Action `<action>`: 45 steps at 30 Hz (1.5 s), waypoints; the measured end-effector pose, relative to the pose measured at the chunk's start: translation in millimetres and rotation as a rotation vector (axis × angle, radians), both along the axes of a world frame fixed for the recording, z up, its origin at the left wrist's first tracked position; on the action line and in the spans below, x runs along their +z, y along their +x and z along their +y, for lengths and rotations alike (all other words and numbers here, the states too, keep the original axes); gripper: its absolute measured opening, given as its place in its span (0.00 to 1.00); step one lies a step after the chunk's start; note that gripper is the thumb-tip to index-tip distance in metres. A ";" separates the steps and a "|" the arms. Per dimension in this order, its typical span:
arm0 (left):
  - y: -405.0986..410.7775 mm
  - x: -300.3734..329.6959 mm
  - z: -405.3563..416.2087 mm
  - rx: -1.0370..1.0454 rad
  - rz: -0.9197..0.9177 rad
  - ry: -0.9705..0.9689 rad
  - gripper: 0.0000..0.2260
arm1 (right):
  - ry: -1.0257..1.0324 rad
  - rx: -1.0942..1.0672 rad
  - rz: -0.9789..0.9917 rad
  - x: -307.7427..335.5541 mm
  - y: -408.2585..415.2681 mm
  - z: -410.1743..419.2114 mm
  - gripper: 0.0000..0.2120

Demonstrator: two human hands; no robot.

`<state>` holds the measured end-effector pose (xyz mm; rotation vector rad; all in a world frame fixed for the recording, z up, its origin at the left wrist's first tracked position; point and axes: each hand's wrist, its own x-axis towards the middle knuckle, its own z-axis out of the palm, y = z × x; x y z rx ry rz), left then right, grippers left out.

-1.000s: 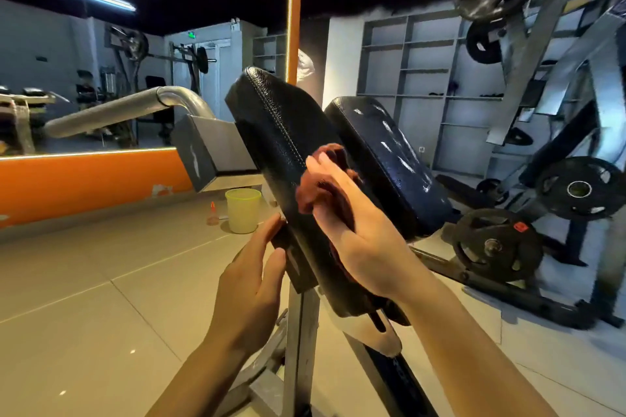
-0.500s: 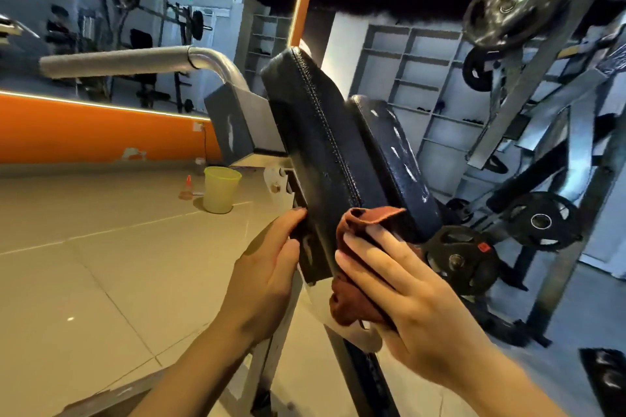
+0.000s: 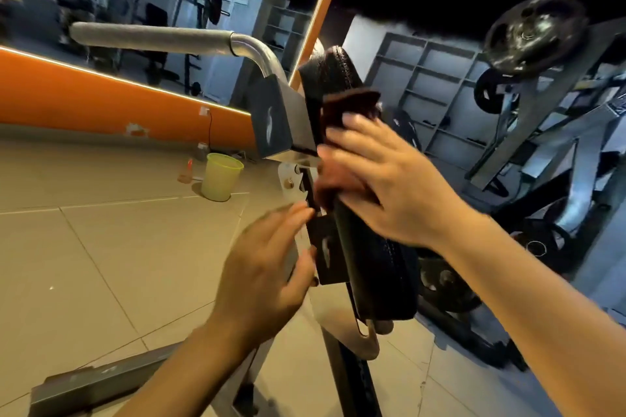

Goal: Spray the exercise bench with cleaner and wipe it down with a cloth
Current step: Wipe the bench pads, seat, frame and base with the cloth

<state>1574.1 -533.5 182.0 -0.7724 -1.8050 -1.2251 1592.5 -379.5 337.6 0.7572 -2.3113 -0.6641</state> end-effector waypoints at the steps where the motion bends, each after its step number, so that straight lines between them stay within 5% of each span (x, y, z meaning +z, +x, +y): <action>1: -7.1 4.0 -9.4 0.099 0.120 0.014 0.21 | 0.010 0.011 -0.045 -14.9 15.4 10.0 0.25; 5: -41.5 47.5 -47.4 0.336 0.359 -0.104 0.27 | 0.152 0.049 -0.130 -44.3 51.9 42.1 0.26; 14: -70.2 94.2 -68.6 0.300 0.208 -0.268 0.35 | 0.120 0.077 0.001 29.3 -19.5 -2.1 0.21; 22: -66.3 96.1 -72.8 0.365 0.279 -0.405 0.27 | 0.018 0.059 0.131 61.6 -65.8 -34.2 0.21; 31: -66.2 95.3 -70.0 0.255 0.300 -0.309 0.26 | 0.082 0.062 -0.110 -4.0 22.2 22.6 0.23; 40: -64.5 96.0 -69.1 0.277 0.315 -0.295 0.22 | -0.012 0.015 0.070 77.6 -66.3 -47.3 0.18; 45: -64.1 96.9 -71.1 0.315 0.315 -0.325 0.21 | -0.023 0.001 0.044 61.8 -56.8 -45.9 0.23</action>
